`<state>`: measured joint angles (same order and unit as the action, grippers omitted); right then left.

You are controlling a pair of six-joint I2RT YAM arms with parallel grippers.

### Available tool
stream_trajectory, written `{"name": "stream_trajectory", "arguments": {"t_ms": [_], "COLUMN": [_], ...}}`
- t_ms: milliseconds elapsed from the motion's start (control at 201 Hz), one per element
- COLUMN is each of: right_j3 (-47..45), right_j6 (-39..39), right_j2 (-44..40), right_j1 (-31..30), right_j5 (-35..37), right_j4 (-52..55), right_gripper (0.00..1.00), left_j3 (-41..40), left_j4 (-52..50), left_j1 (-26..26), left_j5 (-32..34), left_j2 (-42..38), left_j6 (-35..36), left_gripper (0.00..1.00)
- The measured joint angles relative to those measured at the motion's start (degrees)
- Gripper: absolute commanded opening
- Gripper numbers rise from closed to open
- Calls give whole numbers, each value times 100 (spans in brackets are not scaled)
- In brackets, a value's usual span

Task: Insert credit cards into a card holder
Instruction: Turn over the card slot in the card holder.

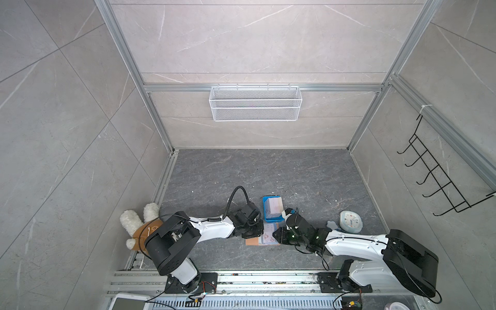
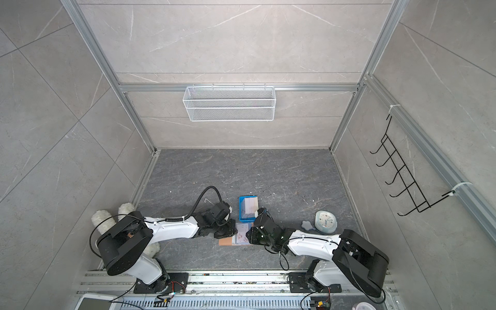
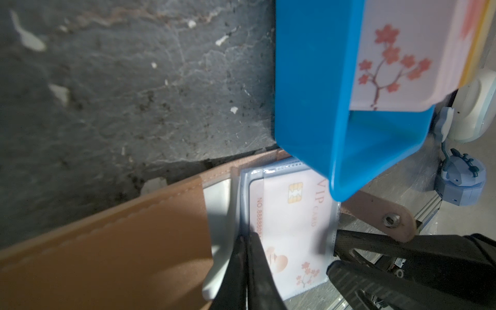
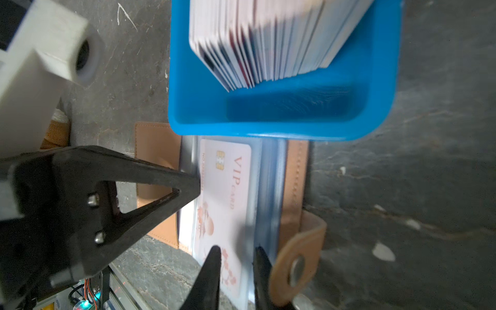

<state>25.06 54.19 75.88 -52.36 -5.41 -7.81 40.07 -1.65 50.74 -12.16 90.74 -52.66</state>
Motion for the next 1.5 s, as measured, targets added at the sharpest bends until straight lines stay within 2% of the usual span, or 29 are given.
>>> {"name": "stream_trajectory", "arguments": {"t_ms": [697,946,1498], "right_j3": [7,170,981], "right_j6": [-4,-44,-219], "right_j2": [66,162,553], "right_j1": [0,0,-459], "right_j5": [-170,-151,131], "right_j4": [-319,-313,247], "right_gripper": [23,23,27], "left_j3": [-164,-258,-1110], "left_j4": [348,343,345], "left_j1": [-20,-173,-1115], "left_j5": [-184,-229,-549], "left_j2": [-87,-629,-2175], "left_j6": [-284,-387,-356], "left_gripper": [6,7,7]}}
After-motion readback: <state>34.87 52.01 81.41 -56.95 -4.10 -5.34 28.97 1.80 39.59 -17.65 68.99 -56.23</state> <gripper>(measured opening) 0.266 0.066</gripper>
